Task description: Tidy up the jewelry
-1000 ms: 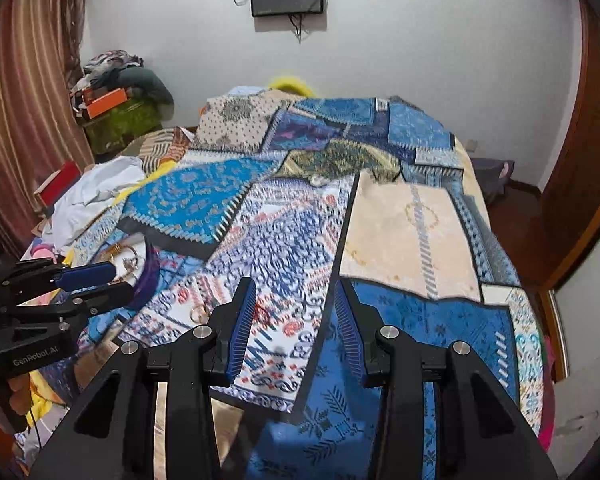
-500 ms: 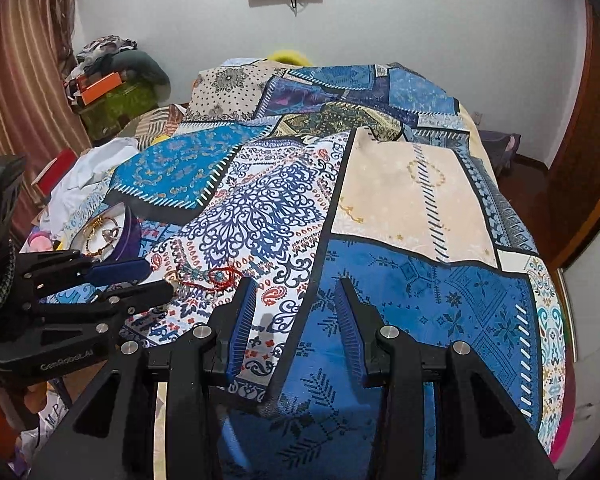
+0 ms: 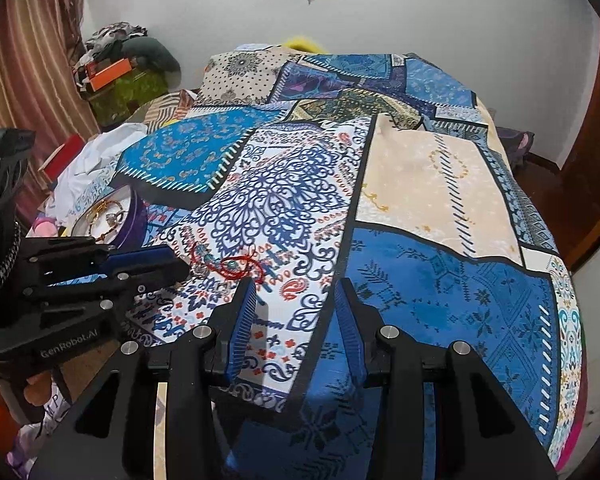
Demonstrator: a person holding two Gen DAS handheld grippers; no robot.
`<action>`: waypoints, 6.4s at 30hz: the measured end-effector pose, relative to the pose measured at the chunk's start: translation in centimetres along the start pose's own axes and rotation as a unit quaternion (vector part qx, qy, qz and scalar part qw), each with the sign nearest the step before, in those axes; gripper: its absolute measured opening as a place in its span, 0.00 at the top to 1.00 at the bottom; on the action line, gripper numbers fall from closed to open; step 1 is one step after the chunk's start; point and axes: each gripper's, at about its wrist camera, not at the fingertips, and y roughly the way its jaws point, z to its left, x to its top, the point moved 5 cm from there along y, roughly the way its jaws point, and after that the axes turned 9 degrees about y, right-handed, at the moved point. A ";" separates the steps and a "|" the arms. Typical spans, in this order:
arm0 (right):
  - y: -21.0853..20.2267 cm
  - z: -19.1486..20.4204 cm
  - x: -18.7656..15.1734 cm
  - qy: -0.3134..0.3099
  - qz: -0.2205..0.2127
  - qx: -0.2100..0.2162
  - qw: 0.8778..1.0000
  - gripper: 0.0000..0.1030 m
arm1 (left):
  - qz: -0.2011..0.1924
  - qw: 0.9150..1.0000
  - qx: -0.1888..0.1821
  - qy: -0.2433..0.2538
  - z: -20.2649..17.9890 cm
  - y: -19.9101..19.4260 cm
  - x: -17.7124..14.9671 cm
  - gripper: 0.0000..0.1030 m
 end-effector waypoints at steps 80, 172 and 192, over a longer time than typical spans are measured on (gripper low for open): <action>-3.7 10.6 2.3 -0.049 -0.078 0.064 0.994 0.91 | -0.091 0.993 0.062 -0.032 4.6 -10.4 -0.8 0.80; -4.0 5.1 6.1 0.008 -0.089 0.024 0.996 0.68 | -0.094 0.993 0.071 -0.029 5.2 -10.2 1.1 0.65; -0.7 -1.4 1.8 0.051 -0.017 0.004 0.999 0.68 | -0.009 1.000 -0.009 0.013 -1.5 -1.1 0.7 0.65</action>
